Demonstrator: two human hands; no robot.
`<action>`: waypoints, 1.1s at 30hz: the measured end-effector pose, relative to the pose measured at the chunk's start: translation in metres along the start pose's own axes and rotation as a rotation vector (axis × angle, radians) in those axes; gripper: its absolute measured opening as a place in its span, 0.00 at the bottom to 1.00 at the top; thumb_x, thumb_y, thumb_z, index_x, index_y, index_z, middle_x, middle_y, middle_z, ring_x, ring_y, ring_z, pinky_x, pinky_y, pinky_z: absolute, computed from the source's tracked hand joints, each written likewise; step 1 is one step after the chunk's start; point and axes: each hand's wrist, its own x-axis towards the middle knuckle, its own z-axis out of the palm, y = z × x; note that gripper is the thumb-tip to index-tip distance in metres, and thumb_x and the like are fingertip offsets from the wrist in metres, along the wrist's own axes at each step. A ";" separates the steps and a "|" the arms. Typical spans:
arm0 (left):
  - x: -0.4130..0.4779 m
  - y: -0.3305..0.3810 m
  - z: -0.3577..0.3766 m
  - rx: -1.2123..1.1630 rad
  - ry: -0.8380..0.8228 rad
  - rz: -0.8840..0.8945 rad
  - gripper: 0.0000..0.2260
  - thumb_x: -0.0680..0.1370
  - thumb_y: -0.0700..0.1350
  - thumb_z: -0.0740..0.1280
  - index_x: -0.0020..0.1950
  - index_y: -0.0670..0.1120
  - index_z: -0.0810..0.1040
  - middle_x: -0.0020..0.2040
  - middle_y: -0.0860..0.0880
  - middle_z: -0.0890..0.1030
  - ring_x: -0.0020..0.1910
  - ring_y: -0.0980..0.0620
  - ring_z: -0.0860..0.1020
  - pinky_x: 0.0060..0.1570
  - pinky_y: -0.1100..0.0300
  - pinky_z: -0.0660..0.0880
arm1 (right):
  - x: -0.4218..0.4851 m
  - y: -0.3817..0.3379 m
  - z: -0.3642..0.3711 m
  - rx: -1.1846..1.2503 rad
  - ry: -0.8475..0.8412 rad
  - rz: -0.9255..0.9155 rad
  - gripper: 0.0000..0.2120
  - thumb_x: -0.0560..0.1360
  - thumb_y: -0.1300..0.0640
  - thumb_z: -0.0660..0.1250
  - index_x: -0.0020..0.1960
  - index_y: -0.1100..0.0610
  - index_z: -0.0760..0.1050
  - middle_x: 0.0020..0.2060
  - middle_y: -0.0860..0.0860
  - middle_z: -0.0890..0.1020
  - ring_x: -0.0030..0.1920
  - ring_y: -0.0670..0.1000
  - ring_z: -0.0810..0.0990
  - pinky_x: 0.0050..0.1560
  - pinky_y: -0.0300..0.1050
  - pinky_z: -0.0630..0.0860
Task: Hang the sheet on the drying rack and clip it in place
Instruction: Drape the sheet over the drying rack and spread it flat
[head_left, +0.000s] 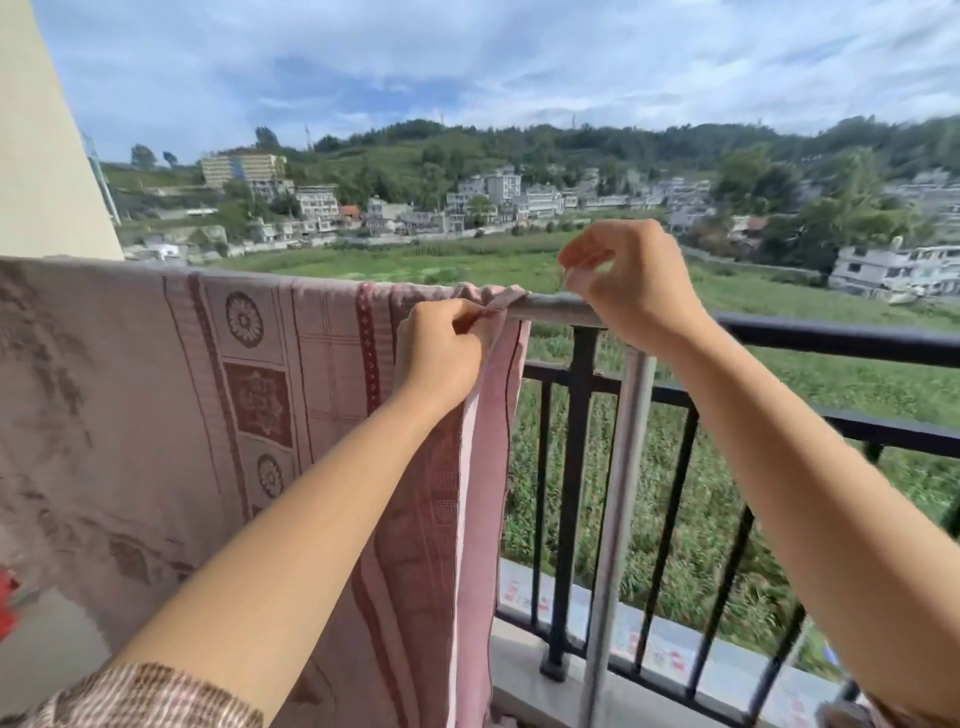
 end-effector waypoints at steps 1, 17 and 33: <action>0.001 0.003 0.001 -0.020 -0.011 -0.058 0.11 0.78 0.44 0.66 0.36 0.46 0.79 0.26 0.57 0.76 0.28 0.55 0.71 0.30 0.62 0.66 | 0.011 0.005 -0.004 -0.012 -0.105 0.040 0.06 0.74 0.62 0.69 0.49 0.57 0.82 0.43 0.51 0.83 0.41 0.47 0.79 0.41 0.35 0.76; 0.049 0.050 0.019 -0.017 0.178 -0.151 0.10 0.72 0.50 0.72 0.41 0.44 0.86 0.36 0.56 0.80 0.38 0.61 0.77 0.43 0.64 0.73 | 0.086 0.076 0.028 0.513 -0.997 0.059 0.15 0.77 0.51 0.65 0.59 0.58 0.79 0.57 0.52 0.82 0.57 0.50 0.81 0.62 0.46 0.73; 0.002 0.062 0.034 0.207 0.122 0.096 0.06 0.75 0.52 0.69 0.46 0.53 0.86 0.25 0.51 0.81 0.21 0.61 0.67 0.27 0.65 0.64 | 0.078 0.117 0.050 0.314 -0.654 -0.036 0.08 0.74 0.72 0.63 0.40 0.65 0.78 0.35 0.56 0.79 0.31 0.48 0.74 0.37 0.41 0.70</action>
